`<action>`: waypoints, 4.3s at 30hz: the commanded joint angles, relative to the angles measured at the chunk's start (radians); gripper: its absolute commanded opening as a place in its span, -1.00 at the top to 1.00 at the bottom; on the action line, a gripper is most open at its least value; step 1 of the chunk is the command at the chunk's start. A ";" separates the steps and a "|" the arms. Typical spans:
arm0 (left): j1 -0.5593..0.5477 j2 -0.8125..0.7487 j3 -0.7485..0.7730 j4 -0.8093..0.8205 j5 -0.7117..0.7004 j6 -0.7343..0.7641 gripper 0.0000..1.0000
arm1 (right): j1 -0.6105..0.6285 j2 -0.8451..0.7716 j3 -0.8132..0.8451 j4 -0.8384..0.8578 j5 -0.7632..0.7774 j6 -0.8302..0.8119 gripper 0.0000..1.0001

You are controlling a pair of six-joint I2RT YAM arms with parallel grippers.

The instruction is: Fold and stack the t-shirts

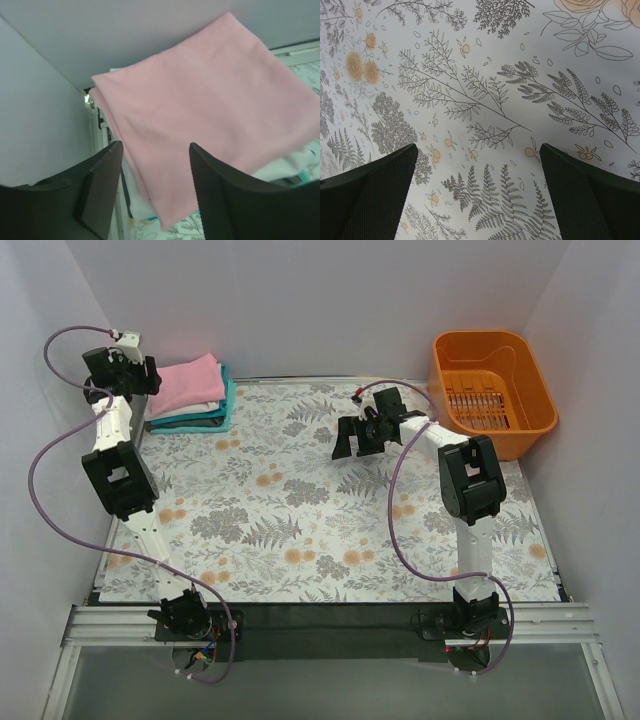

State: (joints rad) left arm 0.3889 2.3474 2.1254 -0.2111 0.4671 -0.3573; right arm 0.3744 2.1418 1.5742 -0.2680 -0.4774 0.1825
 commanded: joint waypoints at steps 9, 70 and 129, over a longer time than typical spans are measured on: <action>-0.015 -0.119 0.013 -0.361 0.059 0.398 0.12 | 0.001 -0.065 0.004 -0.022 -0.027 -0.026 -0.97; -0.016 -0.022 0.045 -0.353 -0.071 0.621 0.92 | 0.001 -0.031 0.023 -0.034 -0.024 -0.009 -0.97; -0.215 -0.666 -0.526 -0.374 -0.027 -0.144 -0.96 | -0.242 -0.620 -0.316 -0.241 0.177 -0.356 -0.97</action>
State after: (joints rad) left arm 0.2558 1.7557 1.7550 -0.6624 0.5182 -0.3630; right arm 0.1780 1.5864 1.3430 -0.4545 -0.3332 -0.0944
